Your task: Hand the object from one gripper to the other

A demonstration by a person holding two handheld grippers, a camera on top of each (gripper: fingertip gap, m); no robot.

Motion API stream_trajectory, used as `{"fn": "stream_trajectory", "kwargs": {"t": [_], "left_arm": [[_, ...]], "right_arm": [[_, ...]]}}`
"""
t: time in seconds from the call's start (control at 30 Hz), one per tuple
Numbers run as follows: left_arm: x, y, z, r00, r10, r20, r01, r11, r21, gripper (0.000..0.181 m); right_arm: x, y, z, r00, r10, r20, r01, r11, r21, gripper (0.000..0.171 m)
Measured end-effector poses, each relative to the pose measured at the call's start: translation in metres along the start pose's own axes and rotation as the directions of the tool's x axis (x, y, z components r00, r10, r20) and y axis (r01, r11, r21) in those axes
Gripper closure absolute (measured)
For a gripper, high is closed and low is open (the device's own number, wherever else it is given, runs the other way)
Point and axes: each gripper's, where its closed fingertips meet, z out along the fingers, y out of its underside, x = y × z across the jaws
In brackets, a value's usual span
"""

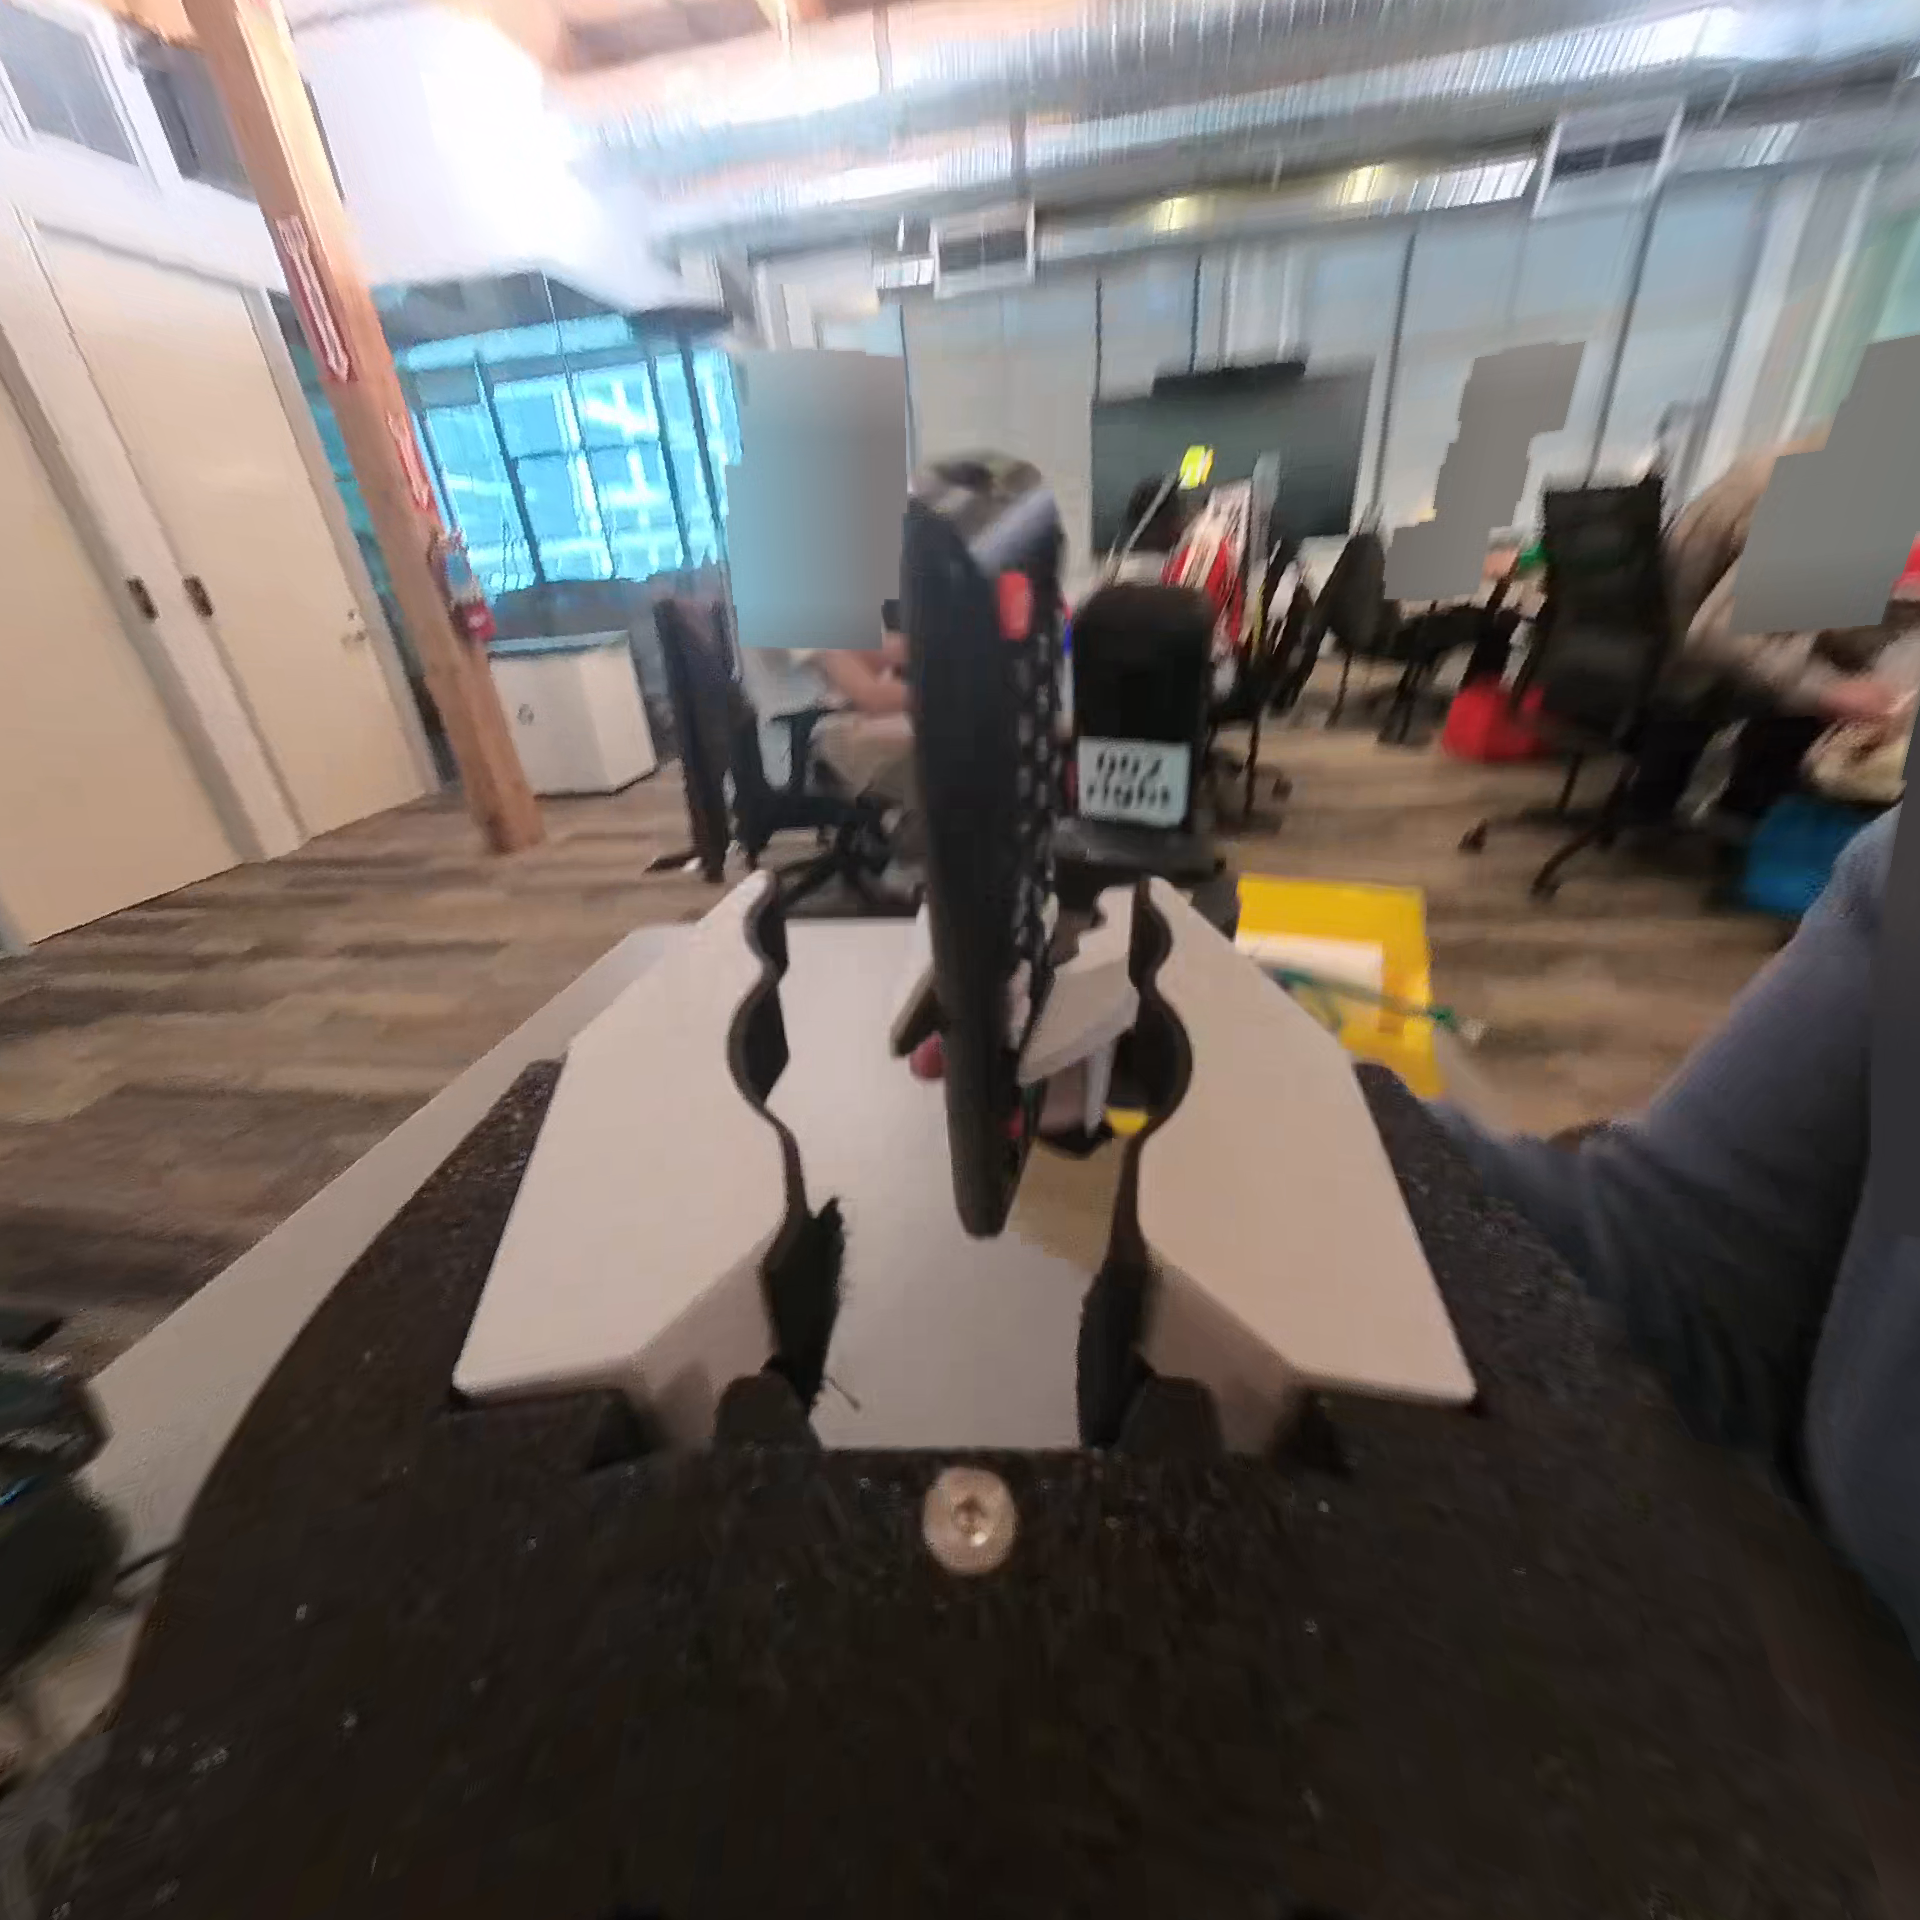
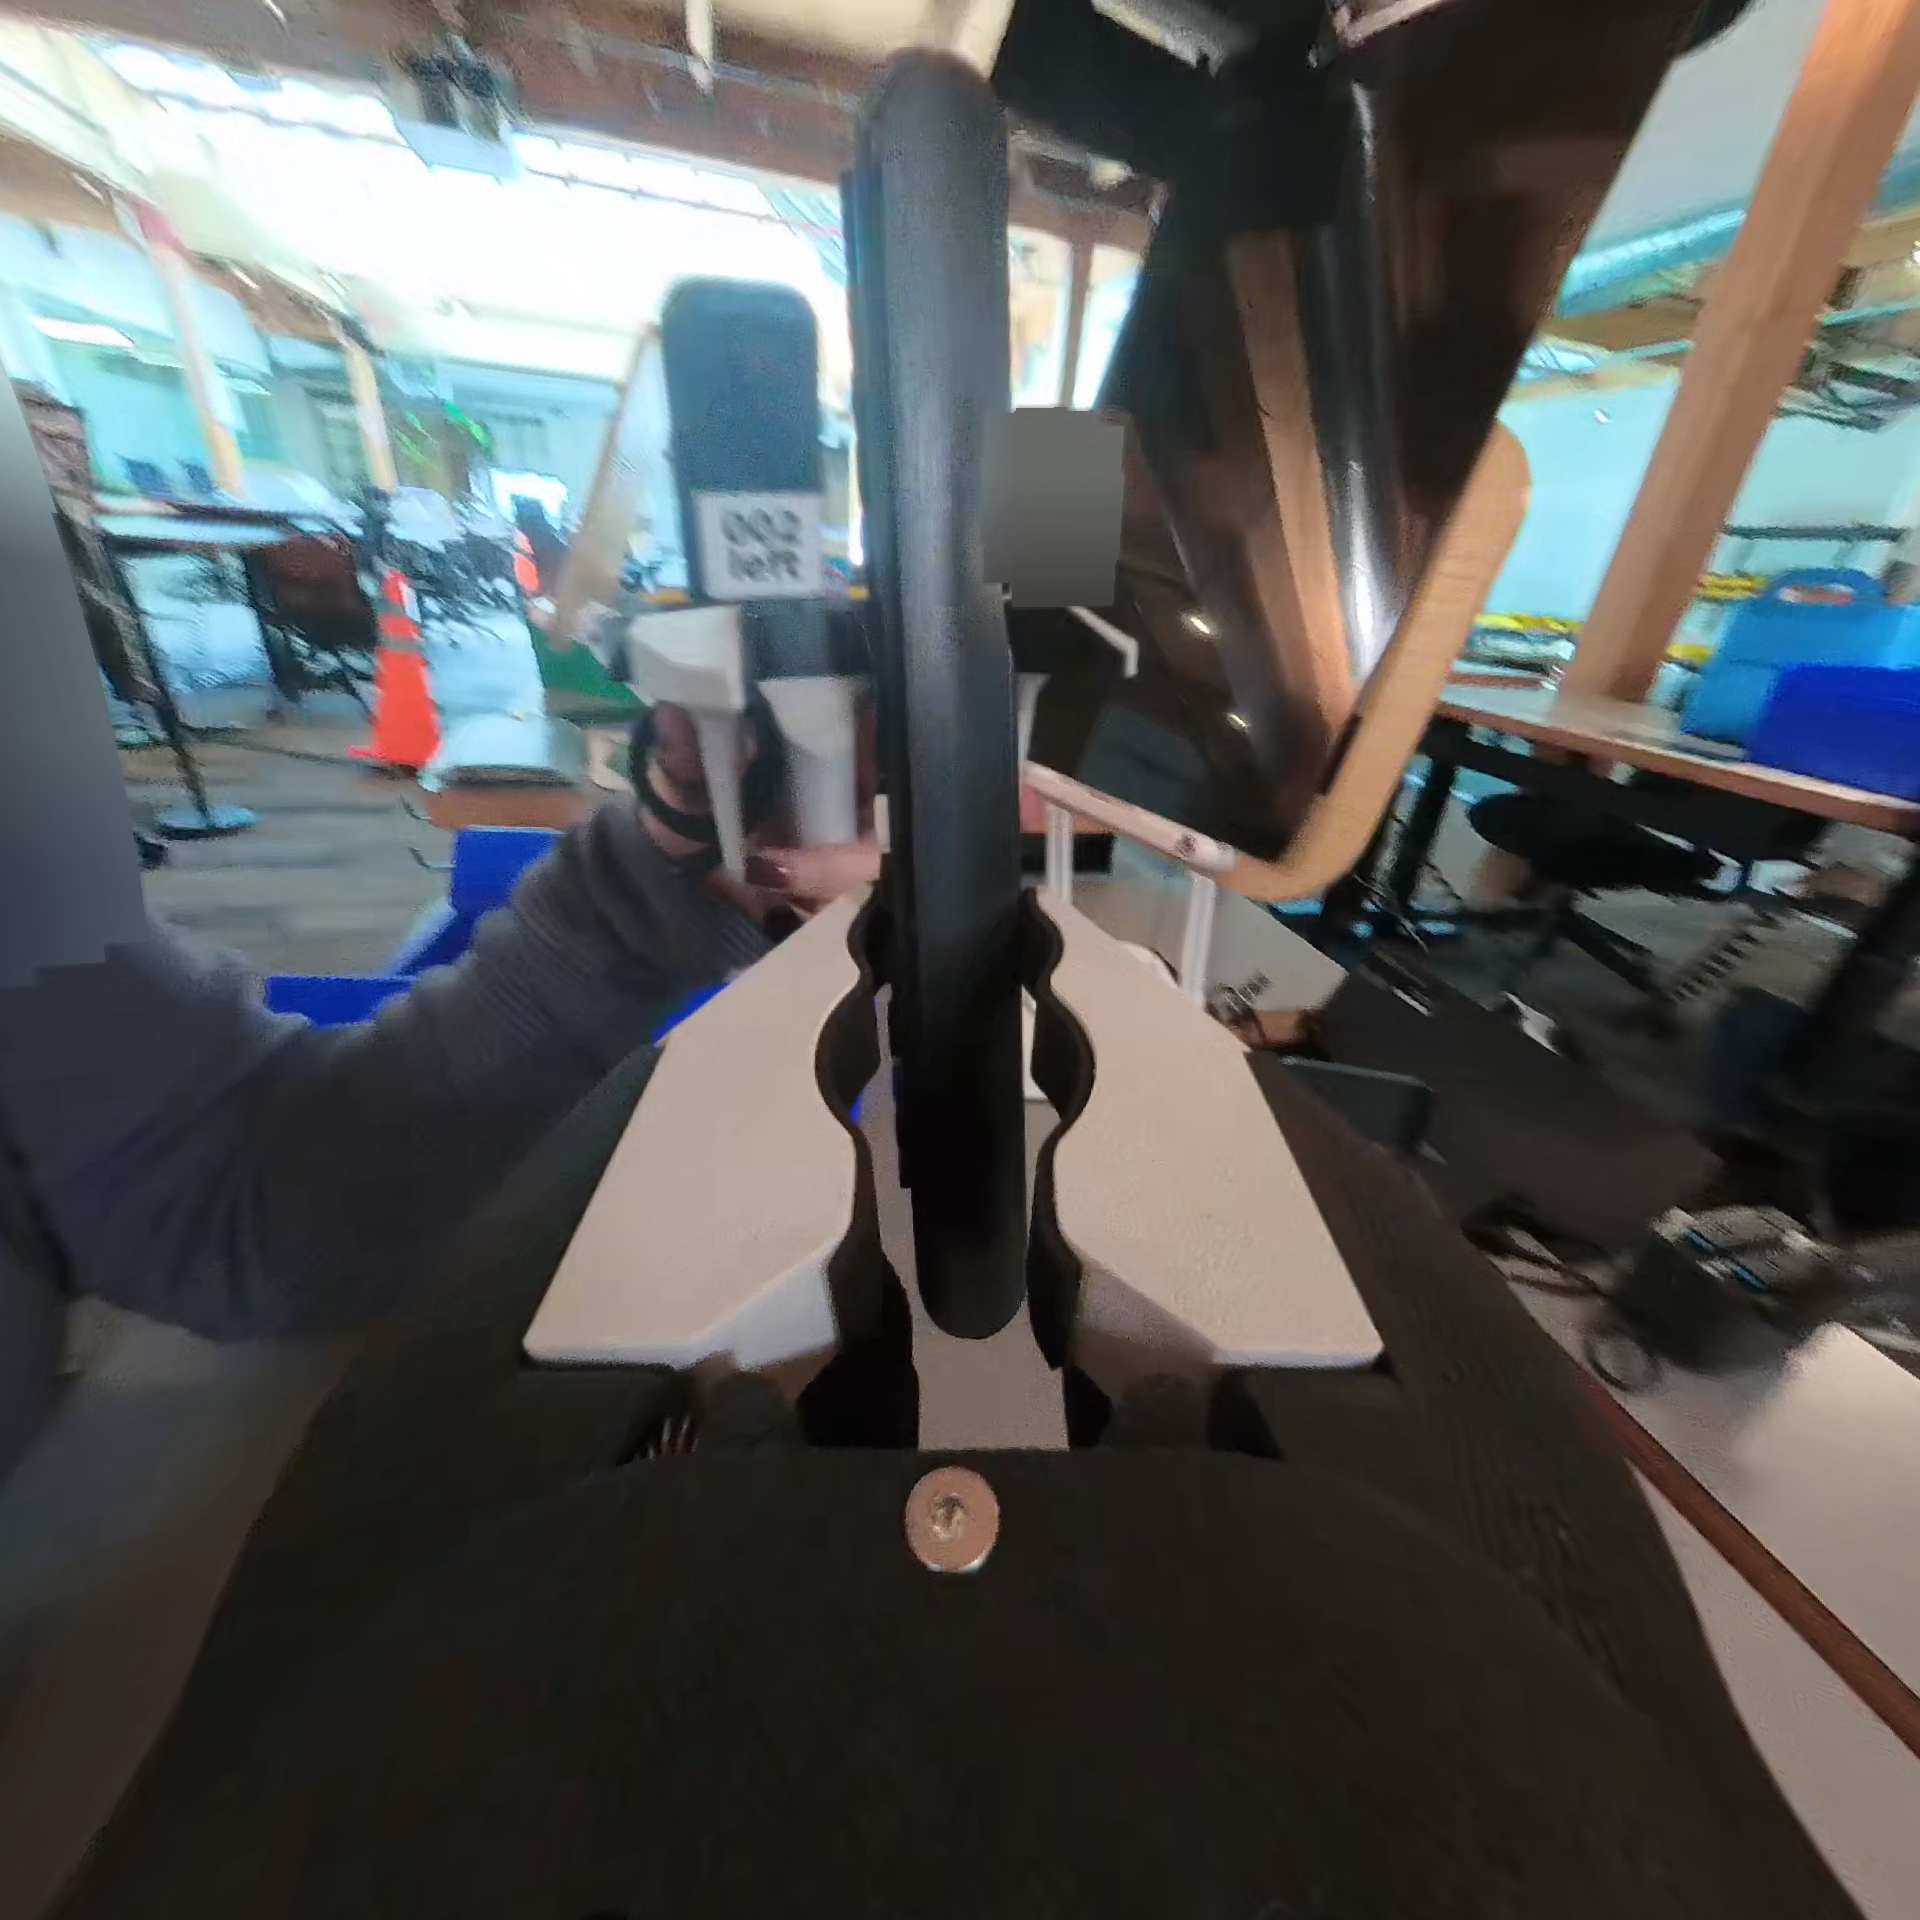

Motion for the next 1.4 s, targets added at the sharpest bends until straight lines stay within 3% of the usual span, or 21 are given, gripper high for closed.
{"fn": "stream_trajectory", "kwargs": {"t": [0.1, 0.2, 0.3, 0.4, 0.47, 0.67, 0.77, 0.83, 0.87, 0.93, 1.03, 1.1, 1.23, 1.3, 1.4], "left_arm": [[0.005, -0.016, 0.000, 0.992, -0.080, -0.100, 0.094, 0.986, 0.137, 0.126], [0.011, -0.022, 0.000, 0.985, -0.067, -0.158, 0.098, 0.974, 0.202, 0.162], [0.013, -0.019, 0.001, 0.985, -0.057, -0.165, 0.084, 0.984, 0.160, 0.163], [0.007, 0.001, 0.001, 0.996, -0.021, -0.089, 0.022, 1.000, 0.004, 0.163], [0.005, 0.010, 0.000, 0.999, 0.013, -0.051, -0.017, 0.997, -0.072, 0.163], [0.018, 0.006, 0.003, 0.991, -0.009, -0.135, 0.003, 0.999, -0.046, 0.163], [0.019, 0.005, 0.005, 0.990, -0.025, -0.142, 0.020, 0.999, -0.033, 0.163], [0.013, -0.001, 0.004, 0.994, -0.037, -0.099, 0.038, 0.999, 0.007, 0.154], [0.010, -0.005, 0.003, 0.995, -0.046, -0.083, 0.049, 0.998, 0.029, 0.128], [0.003, -0.009, 0.002, 0.998, -0.046, -0.032, 0.048, 0.998, 0.043, 0.089], [-0.009, -0.013, 0.002, 0.994, 0.062, 0.094, -0.066, 0.997, 0.049, 0.068], [-0.016, -0.022, 0.004, 0.964, 0.166, 0.207, -0.185, 0.980, 0.078, 0.068], [-0.015, -0.044, 0.005, 0.859, 0.317, 0.402, -0.408, 0.898, 0.163, 0.099], [-0.009, -0.044, 0.010, 0.826, 0.364, 0.430, -0.465, 0.871, 0.157, 0.108], [-0.015, -0.031, 0.021, 0.793, 0.415, 0.446, -0.489, 0.870, 0.060, 0.105]], "right_arm": [[-0.006, -0.003, 0.003, 0.997, 0.036, 0.066, -0.040, 0.998, 0.055, 0.148], [-0.012, -0.004, 0.007, 0.990, 0.068, 0.127, -0.078, 0.994, 0.080, 0.148], [-0.013, 0.000, 0.008, 0.988, 0.075, 0.135, -0.085, 0.994, 0.069, 0.148], [-0.010, 0.004, 0.004, 0.993, 0.077, 0.092, -0.080, 0.997, 0.024, 0.131], [-0.012, 0.009, -0.001, 0.992, 0.079, 0.095, -0.078, 0.997, -0.023, 0.130], [-0.017, 0.019, -0.001, 0.996, 0.001, 0.085, 0.007, 0.995, -0.095, 0.149], [-0.013, 0.019, 0.003, 0.997, -0.067, 0.049, 0.072, 0.991, -0.113, 0.150], [-0.004, 0.015, 0.003, 0.993, -0.117, -0.017, 0.114, 0.988, -0.105, 0.151], [0.002, 0.014, 0.003, 0.985, -0.157, -0.065, 0.149, 0.982, -0.115, 0.150], [0.022, 0.010, 0.000, 0.946, -0.254, -0.203, 0.225, 0.962, -0.156, 0.151], [0.048, -0.004, -0.007, 0.818, -0.404, -0.410, 0.343, 0.914, -0.215, 0.151], [0.059, -0.017, -0.011, 0.689, -0.508, -0.518, 0.436, 0.860, -0.264, 0.151], [0.062, -0.028, -0.009, 0.445, -0.694, -0.566, 0.566, 0.708, -0.422, 0.152], [0.060, -0.031, -0.004, 0.408, -0.711, -0.573, 0.592, 0.684, -0.426, 0.151], [0.054, -0.036, 0.003, 0.385, -0.717, -0.581, 0.619, 0.668, -0.414, 0.151]]}}
